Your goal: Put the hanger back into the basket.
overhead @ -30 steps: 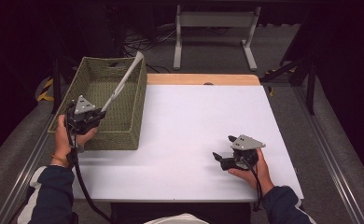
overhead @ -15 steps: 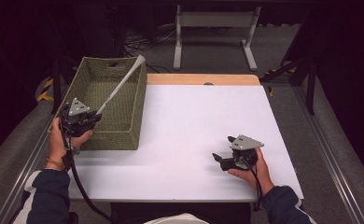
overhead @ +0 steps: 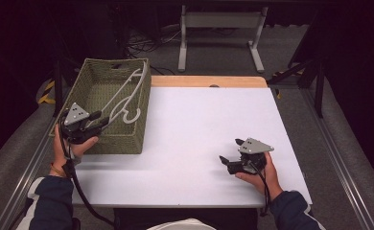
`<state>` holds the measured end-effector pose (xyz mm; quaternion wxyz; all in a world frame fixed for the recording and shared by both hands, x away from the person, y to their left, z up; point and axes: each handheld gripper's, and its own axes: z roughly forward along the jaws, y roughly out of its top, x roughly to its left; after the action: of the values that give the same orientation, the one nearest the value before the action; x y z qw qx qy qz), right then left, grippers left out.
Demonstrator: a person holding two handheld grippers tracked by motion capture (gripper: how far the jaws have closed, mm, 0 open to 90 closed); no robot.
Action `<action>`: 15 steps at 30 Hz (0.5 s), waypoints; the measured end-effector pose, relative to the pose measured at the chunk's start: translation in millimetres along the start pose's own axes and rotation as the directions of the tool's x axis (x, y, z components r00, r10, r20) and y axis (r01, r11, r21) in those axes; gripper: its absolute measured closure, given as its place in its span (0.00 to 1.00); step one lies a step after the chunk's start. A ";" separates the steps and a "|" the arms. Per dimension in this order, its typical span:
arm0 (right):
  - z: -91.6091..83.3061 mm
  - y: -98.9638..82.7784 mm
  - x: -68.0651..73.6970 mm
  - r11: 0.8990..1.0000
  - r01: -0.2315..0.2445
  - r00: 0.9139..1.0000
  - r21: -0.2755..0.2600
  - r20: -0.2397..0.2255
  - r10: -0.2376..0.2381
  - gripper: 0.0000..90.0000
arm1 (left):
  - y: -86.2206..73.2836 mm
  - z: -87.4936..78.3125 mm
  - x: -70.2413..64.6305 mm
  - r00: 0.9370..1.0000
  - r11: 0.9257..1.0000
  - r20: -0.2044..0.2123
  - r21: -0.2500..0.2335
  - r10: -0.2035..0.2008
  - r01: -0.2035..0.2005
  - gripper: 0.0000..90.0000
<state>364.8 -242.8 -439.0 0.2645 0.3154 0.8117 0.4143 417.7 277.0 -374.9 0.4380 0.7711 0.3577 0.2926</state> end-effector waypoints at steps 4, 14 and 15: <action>-2.2 1.2 -0.1 1.000 0.005 1.000 -0.011 0.009 -0.004 0.17 | 3.7 -3.8 -9.1 1.000 0.999 0.000 -0.052 0.017 -0.017 0.56; -6.7 3.7 -0.5 0.999 0.015 0.999 -0.045 0.031 -0.014 0.17 | 7.6 -8.8 -21.5 1.000 0.988 0.002 -0.154 0.028 -0.027 0.25; -7.4 4.0 -0.6 0.999 0.015 0.999 -0.051 0.034 -0.013 0.17 | 8.3 -9.4 -23.4 0.999 0.985 0.005 -0.167 0.032 -0.030 0.22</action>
<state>361.2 -245.2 -431.8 0.2890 0.3099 0.7985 0.4276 399.6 259.5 -366.6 0.4978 0.7383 0.3182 0.3254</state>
